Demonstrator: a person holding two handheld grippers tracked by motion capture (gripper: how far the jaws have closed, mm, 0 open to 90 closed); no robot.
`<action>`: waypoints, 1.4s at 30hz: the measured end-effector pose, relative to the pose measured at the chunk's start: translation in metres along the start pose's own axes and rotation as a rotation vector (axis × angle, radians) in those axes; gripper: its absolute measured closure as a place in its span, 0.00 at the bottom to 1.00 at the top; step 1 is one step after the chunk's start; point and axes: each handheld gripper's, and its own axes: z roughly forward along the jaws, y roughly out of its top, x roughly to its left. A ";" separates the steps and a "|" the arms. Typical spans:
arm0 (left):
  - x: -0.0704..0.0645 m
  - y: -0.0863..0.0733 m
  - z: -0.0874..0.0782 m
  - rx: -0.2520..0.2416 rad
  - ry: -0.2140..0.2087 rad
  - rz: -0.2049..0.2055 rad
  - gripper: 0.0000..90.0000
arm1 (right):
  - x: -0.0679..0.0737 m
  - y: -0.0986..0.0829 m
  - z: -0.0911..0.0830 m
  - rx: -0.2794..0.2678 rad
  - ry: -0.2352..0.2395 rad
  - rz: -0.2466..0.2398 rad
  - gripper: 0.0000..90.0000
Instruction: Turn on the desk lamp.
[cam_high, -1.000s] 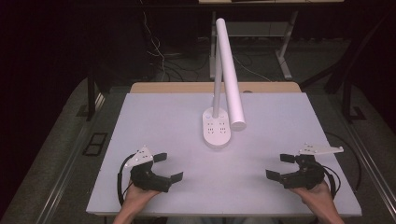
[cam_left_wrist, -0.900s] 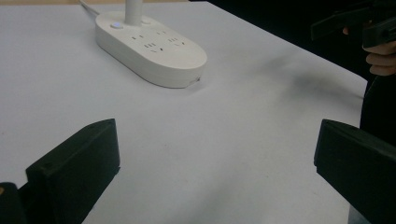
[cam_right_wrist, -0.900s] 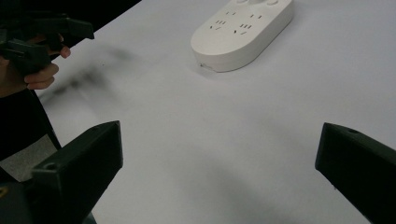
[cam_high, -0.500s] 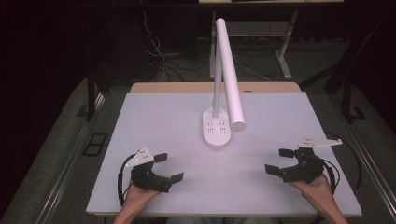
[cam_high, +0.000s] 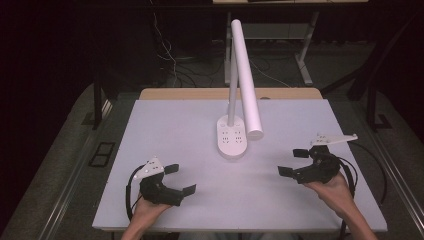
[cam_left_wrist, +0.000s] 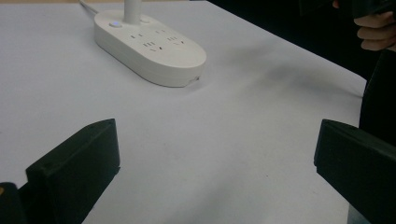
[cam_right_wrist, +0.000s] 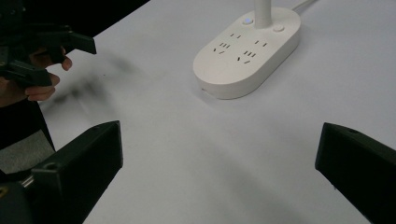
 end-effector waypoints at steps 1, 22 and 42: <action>0.000 0.000 0.000 0.000 0.000 0.000 0.00 | -0.001 0.002 0.001 0.005 0.001 -0.008 0.01; 0.001 0.000 0.000 -0.003 0.000 -0.002 0.00 | -0.009 0.038 0.026 0.065 -0.012 -0.055 0.01; 0.001 0.000 -0.001 -0.004 -0.001 -0.003 0.00 | -0.026 0.063 0.056 0.096 -0.012 -0.050 0.01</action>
